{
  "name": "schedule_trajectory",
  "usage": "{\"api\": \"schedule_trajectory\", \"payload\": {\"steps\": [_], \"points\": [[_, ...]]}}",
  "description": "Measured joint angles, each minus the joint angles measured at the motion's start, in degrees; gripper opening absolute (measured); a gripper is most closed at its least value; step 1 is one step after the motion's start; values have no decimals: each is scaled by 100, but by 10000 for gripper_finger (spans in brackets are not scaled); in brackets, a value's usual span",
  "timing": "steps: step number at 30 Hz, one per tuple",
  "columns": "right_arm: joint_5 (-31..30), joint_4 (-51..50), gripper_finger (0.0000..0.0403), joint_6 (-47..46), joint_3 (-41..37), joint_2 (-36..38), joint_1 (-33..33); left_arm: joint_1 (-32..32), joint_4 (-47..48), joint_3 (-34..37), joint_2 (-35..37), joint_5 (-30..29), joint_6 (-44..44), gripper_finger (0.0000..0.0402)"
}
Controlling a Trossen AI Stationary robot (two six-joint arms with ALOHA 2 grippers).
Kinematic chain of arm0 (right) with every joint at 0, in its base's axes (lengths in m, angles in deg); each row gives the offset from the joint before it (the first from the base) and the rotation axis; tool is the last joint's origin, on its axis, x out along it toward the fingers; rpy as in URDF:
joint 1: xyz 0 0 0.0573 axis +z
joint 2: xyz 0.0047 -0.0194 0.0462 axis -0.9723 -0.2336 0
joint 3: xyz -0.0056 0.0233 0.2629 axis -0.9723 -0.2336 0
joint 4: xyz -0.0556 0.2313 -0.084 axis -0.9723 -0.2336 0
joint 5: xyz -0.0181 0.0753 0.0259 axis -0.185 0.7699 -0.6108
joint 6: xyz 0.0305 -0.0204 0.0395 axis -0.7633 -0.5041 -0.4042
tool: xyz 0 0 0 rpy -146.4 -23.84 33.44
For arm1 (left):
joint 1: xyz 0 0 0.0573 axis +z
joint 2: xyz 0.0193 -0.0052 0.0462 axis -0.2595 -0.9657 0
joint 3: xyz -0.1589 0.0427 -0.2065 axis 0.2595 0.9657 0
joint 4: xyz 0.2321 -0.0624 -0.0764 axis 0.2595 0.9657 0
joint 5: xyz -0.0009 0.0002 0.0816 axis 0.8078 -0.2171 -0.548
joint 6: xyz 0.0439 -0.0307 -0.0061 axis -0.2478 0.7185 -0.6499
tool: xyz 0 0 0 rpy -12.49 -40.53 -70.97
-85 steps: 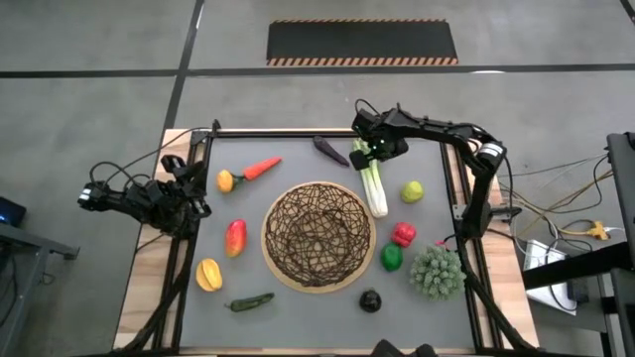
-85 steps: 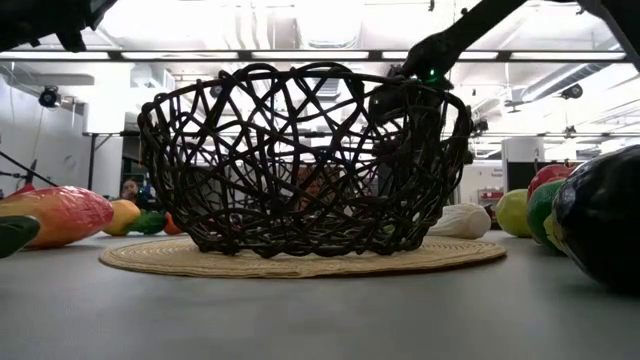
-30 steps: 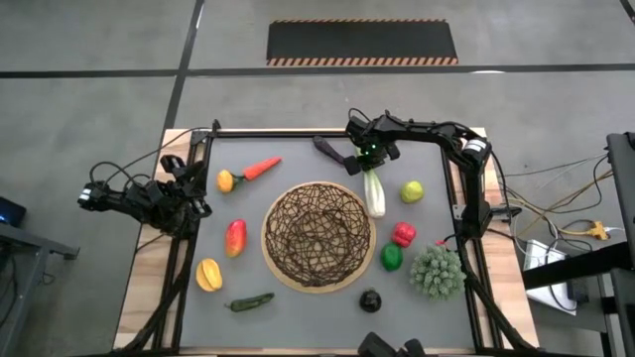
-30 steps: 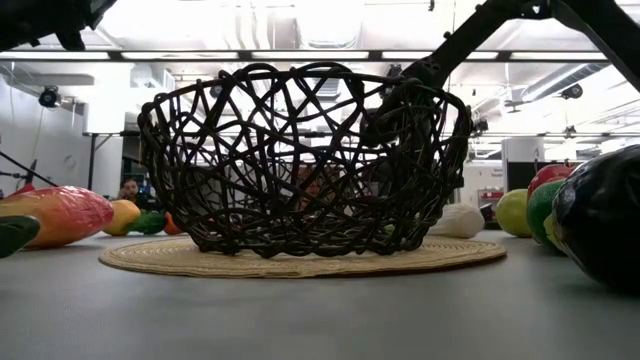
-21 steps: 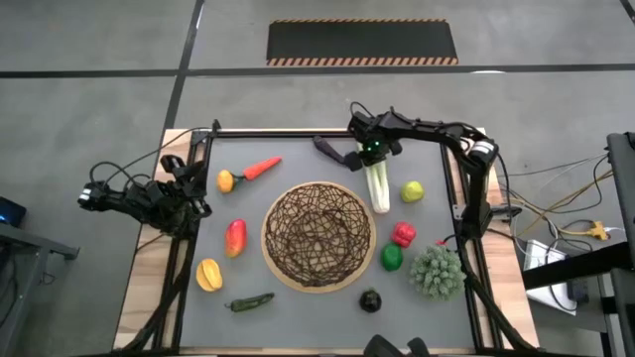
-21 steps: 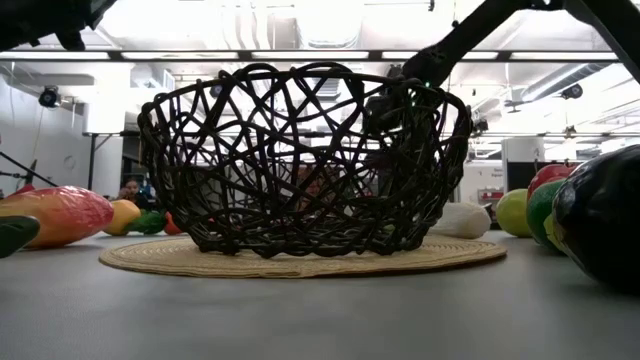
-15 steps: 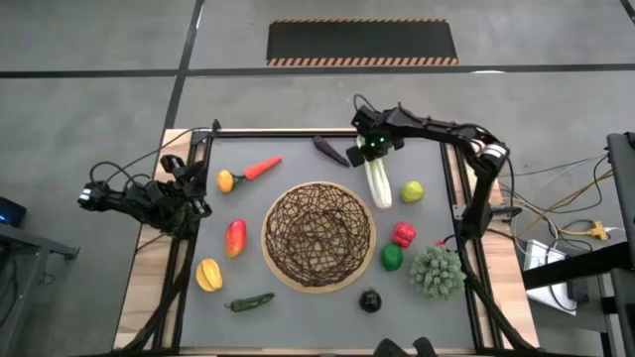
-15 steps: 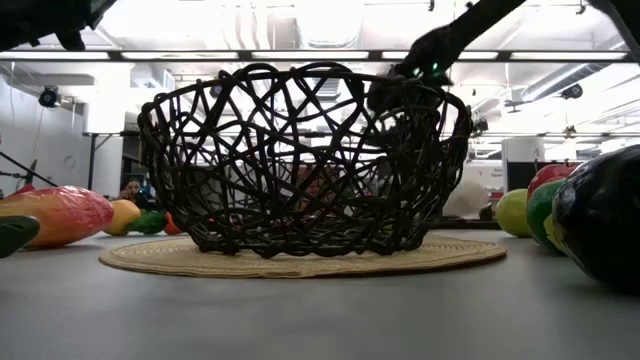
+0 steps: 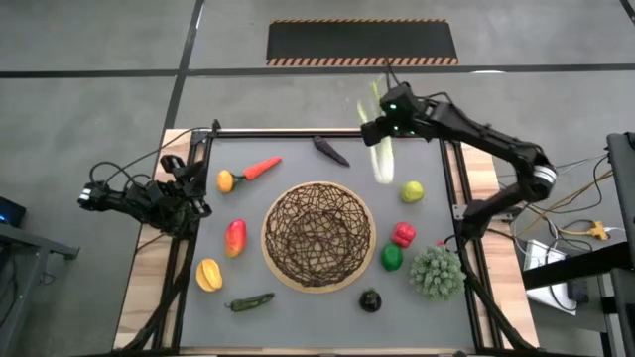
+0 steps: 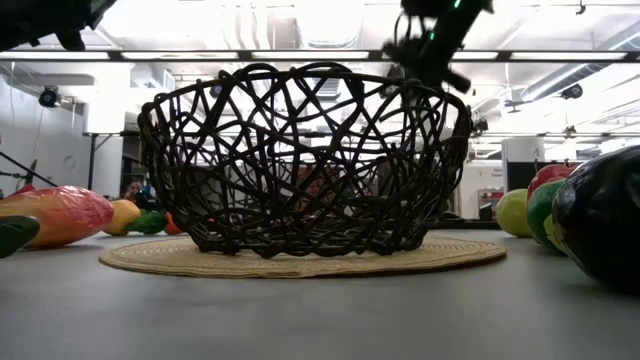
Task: Build produce basket
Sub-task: Put the celery into the wire basket
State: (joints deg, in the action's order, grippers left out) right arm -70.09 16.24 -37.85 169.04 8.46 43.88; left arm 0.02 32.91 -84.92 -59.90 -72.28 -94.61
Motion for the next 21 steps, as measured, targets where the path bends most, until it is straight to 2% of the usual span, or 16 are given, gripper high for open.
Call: {"api": "schedule_trajectory", "payload": {"steps": [10, 21], "points": [[-17, 2009, 28, 391, -862, 1084, 1000, 0, 0, -2, 1, 0, 2, 70], [24, 4467, 28, 578, -1932, 1169, 1844, 1, 2, -4, 1, -1, 2, 70]]}}
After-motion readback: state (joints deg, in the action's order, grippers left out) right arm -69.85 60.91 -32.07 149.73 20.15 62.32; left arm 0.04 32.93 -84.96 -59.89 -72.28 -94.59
